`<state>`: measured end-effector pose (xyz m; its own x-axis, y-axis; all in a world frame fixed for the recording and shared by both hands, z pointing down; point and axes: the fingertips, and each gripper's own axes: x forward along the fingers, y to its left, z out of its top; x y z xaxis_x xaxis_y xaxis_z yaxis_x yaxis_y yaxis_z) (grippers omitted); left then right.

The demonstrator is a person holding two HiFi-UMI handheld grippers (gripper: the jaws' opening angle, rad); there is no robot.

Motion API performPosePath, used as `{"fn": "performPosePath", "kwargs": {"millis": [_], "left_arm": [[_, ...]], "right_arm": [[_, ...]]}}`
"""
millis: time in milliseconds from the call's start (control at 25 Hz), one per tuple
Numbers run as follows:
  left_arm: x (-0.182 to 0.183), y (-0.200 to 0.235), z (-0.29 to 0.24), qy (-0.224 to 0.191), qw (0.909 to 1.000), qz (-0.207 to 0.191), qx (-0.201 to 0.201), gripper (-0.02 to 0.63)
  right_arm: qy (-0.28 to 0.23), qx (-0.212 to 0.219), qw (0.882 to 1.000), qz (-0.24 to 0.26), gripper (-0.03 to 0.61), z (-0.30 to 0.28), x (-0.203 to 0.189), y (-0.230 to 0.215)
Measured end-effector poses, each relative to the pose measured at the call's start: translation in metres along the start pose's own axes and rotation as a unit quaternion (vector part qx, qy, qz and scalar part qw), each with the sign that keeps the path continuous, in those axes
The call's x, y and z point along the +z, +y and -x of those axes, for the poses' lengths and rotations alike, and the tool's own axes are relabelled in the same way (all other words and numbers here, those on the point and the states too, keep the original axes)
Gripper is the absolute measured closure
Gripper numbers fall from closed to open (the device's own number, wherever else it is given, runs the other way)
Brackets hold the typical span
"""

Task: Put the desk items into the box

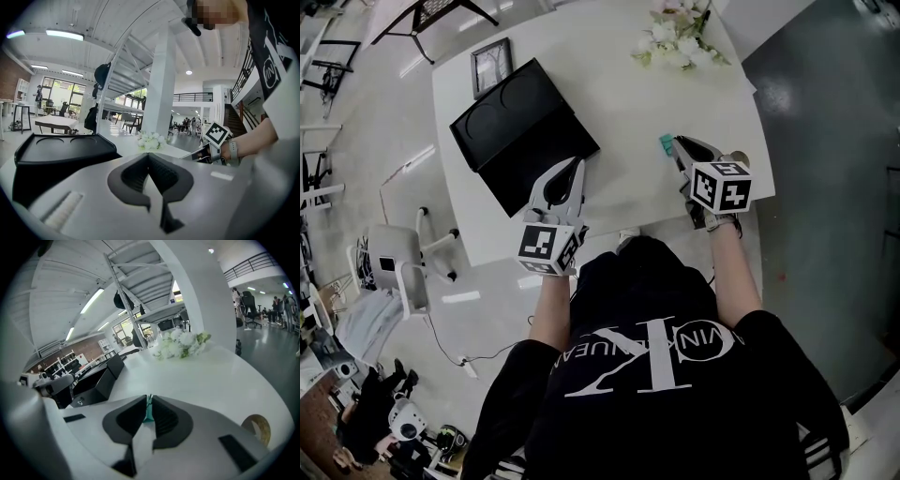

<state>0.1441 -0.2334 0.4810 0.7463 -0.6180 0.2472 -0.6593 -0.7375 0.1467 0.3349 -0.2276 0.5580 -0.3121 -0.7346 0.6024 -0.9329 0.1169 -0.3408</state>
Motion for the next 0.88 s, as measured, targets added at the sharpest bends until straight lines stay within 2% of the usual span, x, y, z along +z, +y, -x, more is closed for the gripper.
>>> {"fn": "performPosePath", "kwargs": {"millis": [200, 480, 880], "left_arm": [[0.002, -0.001, 0.005, -0.003, 0.9999, 0.008, 0.007, 0.604], [0.002, 0.007, 0.023, -0.009, 0.9994, 0.013, 0.029, 0.604], [0.008, 0.046, 0.074, -0.028, 0.9954, 0.021, 0.089, 0.604]], "right_arm": [[-0.017, 0.017, 1.000, -0.017, 0.558, 0.002, 0.005, 0.005], [-0.033, 0.027, 0.999, -0.008, 0.560, 0.005, 0.018, 0.016], [-0.044, 0.050, 0.998, 0.024, 0.560, 0.001, 0.037, 0.054]]}}
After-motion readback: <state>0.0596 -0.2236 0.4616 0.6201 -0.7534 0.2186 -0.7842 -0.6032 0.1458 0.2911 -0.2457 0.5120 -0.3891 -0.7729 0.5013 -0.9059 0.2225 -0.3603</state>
